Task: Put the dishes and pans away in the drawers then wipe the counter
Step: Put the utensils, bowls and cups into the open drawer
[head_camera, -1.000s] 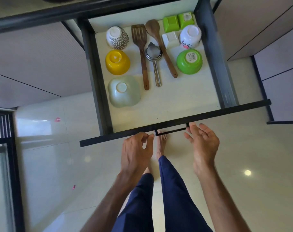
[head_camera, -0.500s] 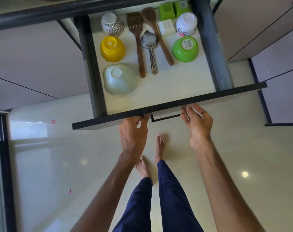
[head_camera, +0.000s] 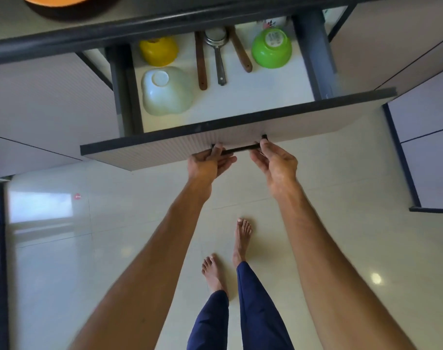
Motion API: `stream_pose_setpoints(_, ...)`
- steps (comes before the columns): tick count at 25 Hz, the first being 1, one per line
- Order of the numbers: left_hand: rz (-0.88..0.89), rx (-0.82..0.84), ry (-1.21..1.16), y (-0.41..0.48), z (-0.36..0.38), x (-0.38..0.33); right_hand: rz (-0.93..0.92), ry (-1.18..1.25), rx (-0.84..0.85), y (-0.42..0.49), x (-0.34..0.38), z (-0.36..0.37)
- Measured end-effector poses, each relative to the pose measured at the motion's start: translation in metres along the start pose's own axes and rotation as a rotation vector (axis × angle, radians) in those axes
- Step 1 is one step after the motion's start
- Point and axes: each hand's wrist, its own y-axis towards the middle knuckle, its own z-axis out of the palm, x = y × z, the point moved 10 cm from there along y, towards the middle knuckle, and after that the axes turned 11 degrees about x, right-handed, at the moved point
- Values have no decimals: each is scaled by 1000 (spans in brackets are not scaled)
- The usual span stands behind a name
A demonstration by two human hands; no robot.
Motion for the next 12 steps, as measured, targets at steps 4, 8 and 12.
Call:
stream_pose_setpoints(4, -15, -48, -72, 44, 2, -36, 31, 3, 13, 47, 26, 38)
stream_pose_setpoints(8, -18, -98, -117, 91, 8, -82, 40, -24, 48, 93, 56, 88)
stream_pose_setpoints(12, -46, -136, -89, 137, 13, -128, 36, -112, 52, 135, 90, 130)
